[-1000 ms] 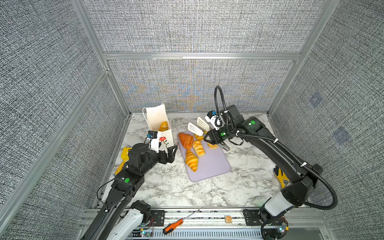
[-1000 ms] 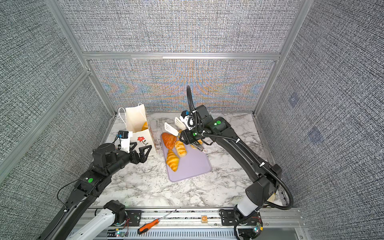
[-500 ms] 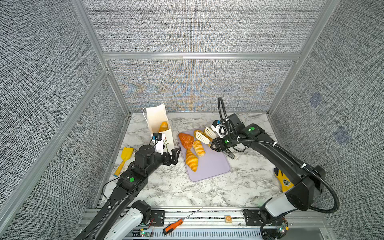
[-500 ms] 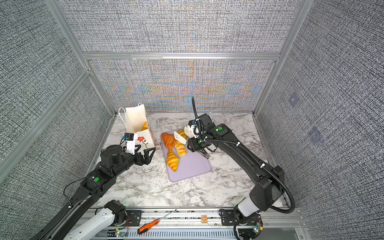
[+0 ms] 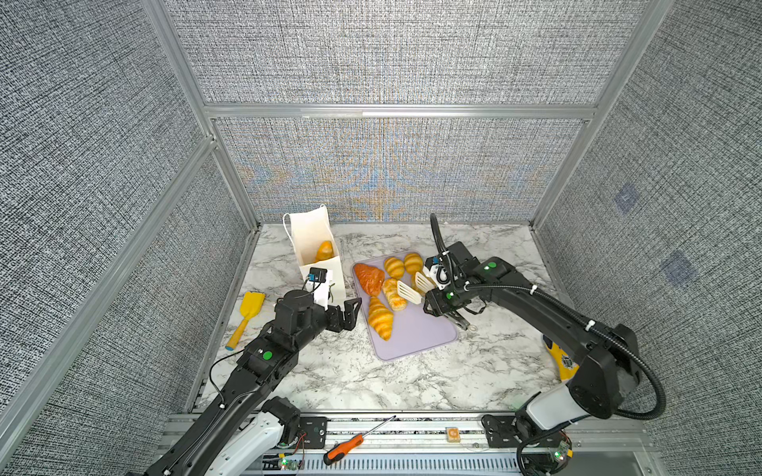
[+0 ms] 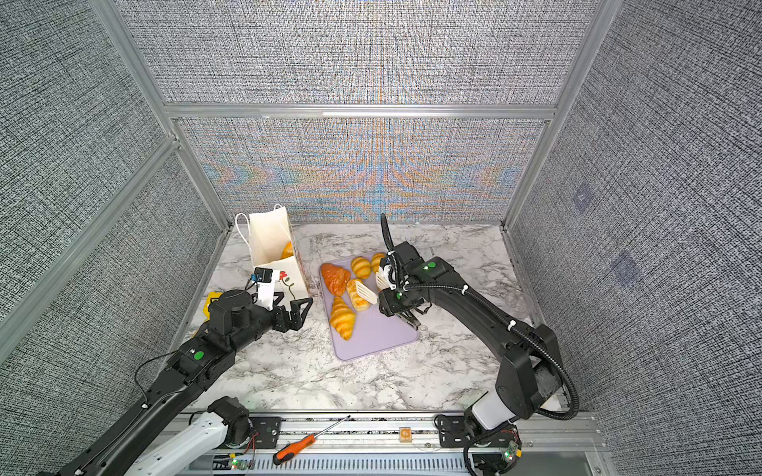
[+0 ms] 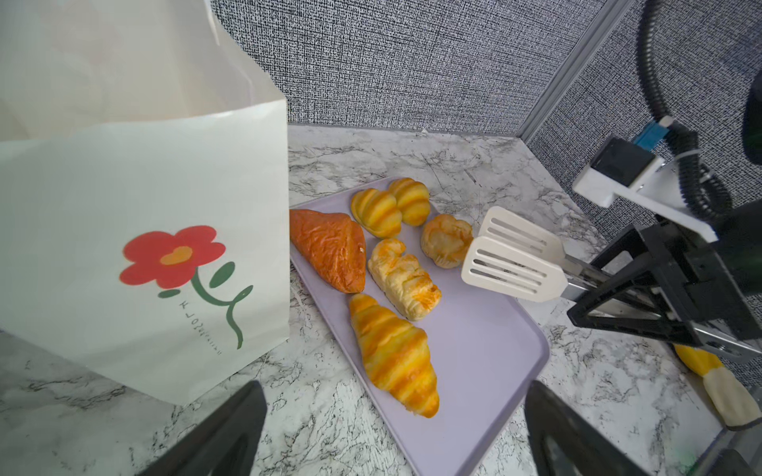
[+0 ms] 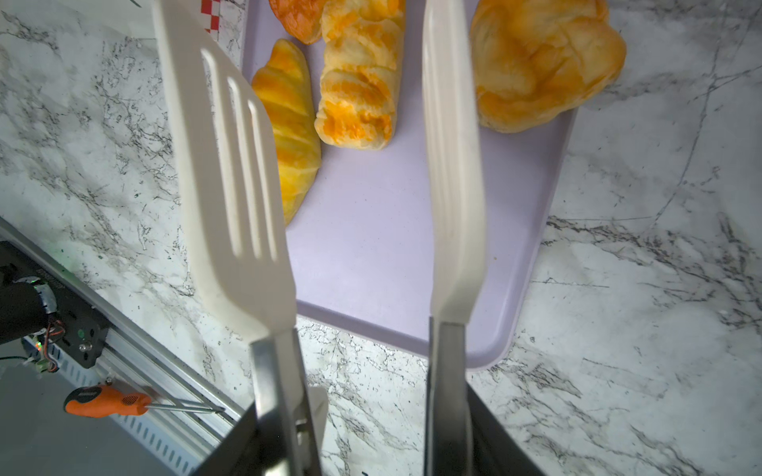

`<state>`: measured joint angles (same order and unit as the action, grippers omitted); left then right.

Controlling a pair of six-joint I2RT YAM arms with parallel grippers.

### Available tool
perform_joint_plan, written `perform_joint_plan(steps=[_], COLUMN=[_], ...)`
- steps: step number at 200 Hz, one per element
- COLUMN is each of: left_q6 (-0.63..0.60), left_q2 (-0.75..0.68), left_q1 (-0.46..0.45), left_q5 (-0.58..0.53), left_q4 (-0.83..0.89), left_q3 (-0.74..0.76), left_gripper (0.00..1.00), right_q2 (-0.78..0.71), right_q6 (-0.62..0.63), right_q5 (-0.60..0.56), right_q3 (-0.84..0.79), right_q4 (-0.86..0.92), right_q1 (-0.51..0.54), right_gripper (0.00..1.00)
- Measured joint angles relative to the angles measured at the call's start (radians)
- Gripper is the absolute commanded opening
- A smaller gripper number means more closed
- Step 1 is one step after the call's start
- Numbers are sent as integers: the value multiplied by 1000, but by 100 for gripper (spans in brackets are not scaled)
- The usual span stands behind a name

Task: Place the fake bread into the paper bag
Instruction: 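Move the open tongs back over the tray with the right gripper, then lower the tongs onto the twisted pastry on the tray with the right gripper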

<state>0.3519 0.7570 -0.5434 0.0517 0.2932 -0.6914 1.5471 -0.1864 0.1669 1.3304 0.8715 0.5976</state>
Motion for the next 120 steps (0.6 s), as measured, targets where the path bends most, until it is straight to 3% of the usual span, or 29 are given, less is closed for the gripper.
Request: perform_joint_plan(steps=[120], left_q6=[-4], left_q2=[4], left_q1=[-10], left_q5=[-23], left_q4=[2], left_q3=[8], left_gripper=[99], right_q2=[198], right_q6=[-77], right_q5=[19], right_q3=[60], right_q4=[-62], right_q1=[49], right_gripper=[57])
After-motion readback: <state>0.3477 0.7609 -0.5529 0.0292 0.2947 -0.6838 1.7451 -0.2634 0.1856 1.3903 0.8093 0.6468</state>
